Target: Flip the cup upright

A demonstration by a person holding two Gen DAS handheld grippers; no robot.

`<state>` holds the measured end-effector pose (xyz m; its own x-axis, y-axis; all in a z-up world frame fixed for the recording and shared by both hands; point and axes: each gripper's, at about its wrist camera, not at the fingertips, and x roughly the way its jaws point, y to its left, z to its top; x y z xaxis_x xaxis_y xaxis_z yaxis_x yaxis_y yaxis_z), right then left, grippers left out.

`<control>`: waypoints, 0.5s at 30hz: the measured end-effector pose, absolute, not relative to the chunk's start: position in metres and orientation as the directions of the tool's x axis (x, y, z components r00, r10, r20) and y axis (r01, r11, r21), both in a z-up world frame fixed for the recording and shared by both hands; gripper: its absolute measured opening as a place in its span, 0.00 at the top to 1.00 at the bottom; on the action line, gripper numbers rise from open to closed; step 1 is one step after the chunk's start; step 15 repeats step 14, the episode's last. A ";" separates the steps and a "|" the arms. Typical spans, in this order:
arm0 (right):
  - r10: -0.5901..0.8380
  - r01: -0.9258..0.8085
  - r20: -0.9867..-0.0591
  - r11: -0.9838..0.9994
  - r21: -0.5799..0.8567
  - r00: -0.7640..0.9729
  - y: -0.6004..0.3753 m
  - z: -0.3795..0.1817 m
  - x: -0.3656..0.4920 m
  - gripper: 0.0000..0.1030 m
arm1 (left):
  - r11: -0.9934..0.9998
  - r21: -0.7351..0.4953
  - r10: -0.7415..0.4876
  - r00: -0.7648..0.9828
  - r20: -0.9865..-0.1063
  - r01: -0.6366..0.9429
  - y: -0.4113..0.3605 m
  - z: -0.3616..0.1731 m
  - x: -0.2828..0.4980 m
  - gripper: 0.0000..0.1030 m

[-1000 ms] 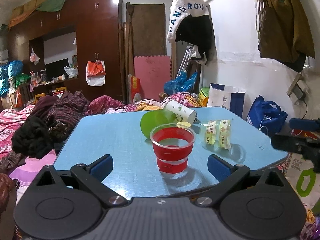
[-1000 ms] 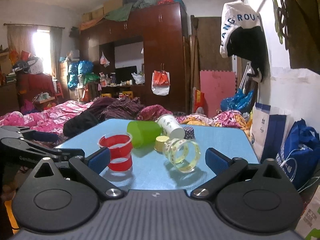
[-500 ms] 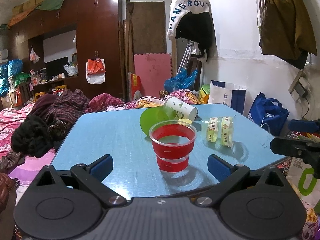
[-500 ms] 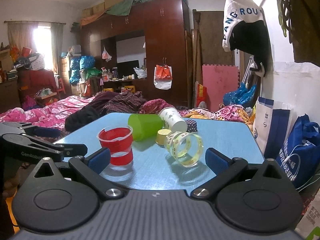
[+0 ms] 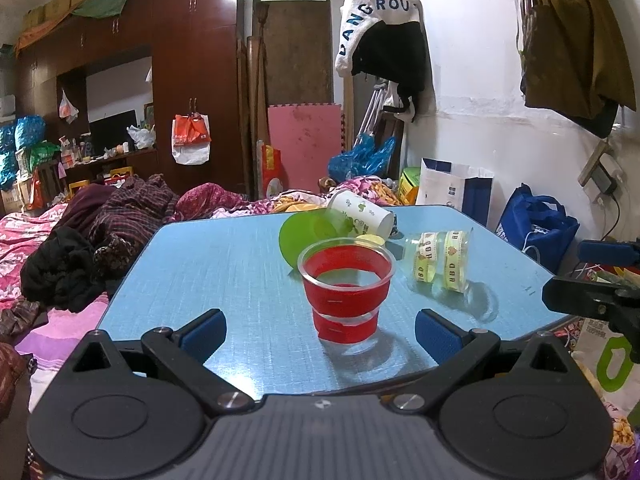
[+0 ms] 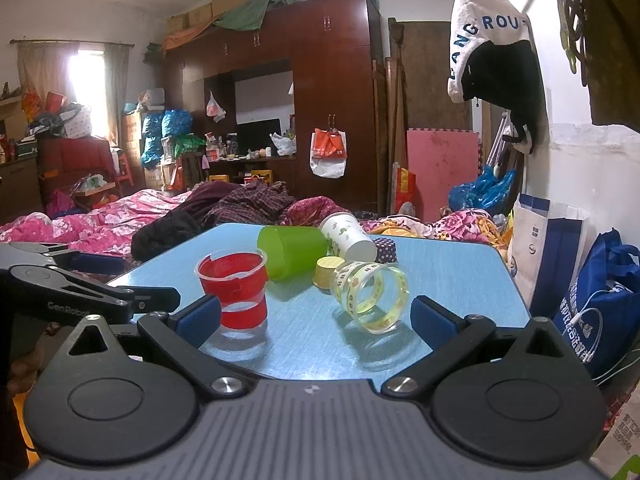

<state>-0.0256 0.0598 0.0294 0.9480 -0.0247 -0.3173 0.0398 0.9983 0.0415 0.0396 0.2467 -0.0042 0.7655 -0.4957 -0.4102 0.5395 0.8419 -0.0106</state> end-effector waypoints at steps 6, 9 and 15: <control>-0.023 0.040 -0.323 0.998 0.046 0.946 0.057 0.029 -0.023 0.01 | 0.840 -0.009 -0.498 0.763 -0.412 0.543 0.245 -0.006 0.040 0.02; -0.022 0.039 -0.324 0.998 0.046 0.946 0.057 0.029 -0.023 0.01 | 0.841 -0.006 -0.496 0.766 -0.409 0.542 0.245 -0.007 0.040 0.02; -0.020 0.036 -0.326 0.998 0.046 0.945 0.057 0.028 -0.022 0.01 | 0.844 -0.006 -0.491 0.769 -0.411 0.536 0.243 -0.007 0.042 0.02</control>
